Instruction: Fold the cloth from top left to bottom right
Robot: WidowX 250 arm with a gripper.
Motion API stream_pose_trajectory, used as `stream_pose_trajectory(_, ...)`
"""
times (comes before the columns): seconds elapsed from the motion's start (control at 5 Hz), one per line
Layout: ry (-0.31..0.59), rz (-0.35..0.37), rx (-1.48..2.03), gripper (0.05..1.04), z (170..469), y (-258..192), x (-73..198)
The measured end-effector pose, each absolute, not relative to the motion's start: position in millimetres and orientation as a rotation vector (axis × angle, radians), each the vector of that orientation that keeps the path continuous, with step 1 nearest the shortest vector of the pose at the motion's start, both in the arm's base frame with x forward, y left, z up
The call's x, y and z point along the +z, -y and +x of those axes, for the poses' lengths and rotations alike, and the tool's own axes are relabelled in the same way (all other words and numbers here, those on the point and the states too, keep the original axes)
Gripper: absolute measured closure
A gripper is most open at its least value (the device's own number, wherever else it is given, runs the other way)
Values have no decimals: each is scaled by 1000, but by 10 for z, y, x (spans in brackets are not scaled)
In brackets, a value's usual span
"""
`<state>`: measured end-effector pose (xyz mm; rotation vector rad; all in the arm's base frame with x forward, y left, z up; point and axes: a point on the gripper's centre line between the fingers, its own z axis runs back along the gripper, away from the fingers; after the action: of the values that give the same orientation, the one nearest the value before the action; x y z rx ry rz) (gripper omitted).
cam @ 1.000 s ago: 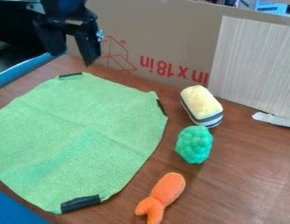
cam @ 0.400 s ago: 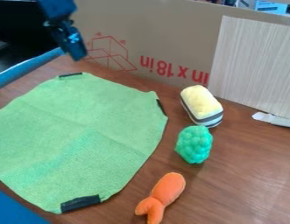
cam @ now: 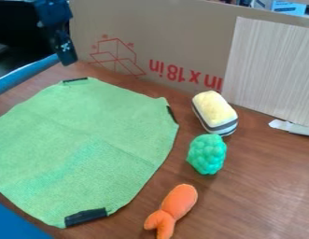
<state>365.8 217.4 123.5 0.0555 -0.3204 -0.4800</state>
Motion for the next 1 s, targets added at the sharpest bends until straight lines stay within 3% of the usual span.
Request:
stream_pose_trajectory(0.4,274,21,-481,82,3854,-2494,974)
stream_pose_trajectory(1.0,274,46,-482,82,3980,-2694,708)
